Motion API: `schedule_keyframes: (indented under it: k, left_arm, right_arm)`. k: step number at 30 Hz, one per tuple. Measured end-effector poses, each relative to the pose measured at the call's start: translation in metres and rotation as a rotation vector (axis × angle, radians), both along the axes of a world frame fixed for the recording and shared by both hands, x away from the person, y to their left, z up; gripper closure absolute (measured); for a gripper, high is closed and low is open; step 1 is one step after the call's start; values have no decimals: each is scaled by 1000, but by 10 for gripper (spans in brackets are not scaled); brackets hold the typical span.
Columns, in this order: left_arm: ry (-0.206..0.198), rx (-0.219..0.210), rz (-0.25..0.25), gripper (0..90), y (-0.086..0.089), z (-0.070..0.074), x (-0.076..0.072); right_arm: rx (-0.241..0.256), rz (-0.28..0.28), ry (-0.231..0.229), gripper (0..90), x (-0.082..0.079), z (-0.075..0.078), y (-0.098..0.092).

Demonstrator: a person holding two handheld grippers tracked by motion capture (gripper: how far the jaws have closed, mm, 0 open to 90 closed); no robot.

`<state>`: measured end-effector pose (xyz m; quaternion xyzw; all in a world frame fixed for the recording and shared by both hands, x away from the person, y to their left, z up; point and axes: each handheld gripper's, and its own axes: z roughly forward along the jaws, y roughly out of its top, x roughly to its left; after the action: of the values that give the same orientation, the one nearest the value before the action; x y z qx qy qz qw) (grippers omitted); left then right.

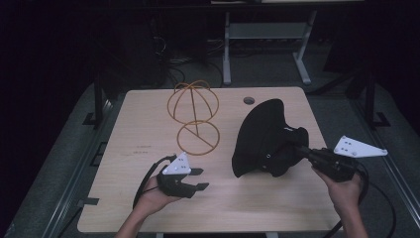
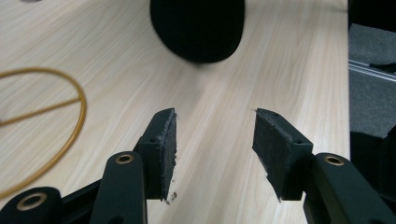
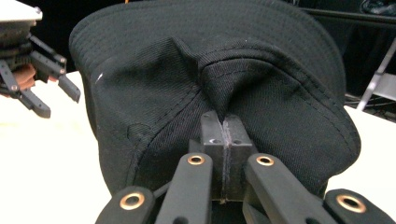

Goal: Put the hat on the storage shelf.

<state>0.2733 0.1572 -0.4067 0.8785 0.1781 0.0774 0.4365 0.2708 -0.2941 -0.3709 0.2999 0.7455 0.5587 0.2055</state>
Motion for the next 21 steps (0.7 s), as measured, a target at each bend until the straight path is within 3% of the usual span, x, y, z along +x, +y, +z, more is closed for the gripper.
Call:
schedule_keyframes:
  k: [9, 12, 15, 21]
  left_arm:
    - [27, -7, 13, 499, 14, -18, -7]
    - [13, 18, 11, 493, 17, -19, -8]
    - [17, 2, 22, 484, 18, -20, -8]
    - [22, 8, 34, 451, 21, -22, -9]
  right_arm:
    - [3, -10, 2, 900, 10, 19, 9]
    - [5, -13, 7, 900, 11, 26, 12]
    - [-8, -9, -1, 900, 14, 32, 15]
    - [-14, -4, -9, 900, 19, 43, 21]
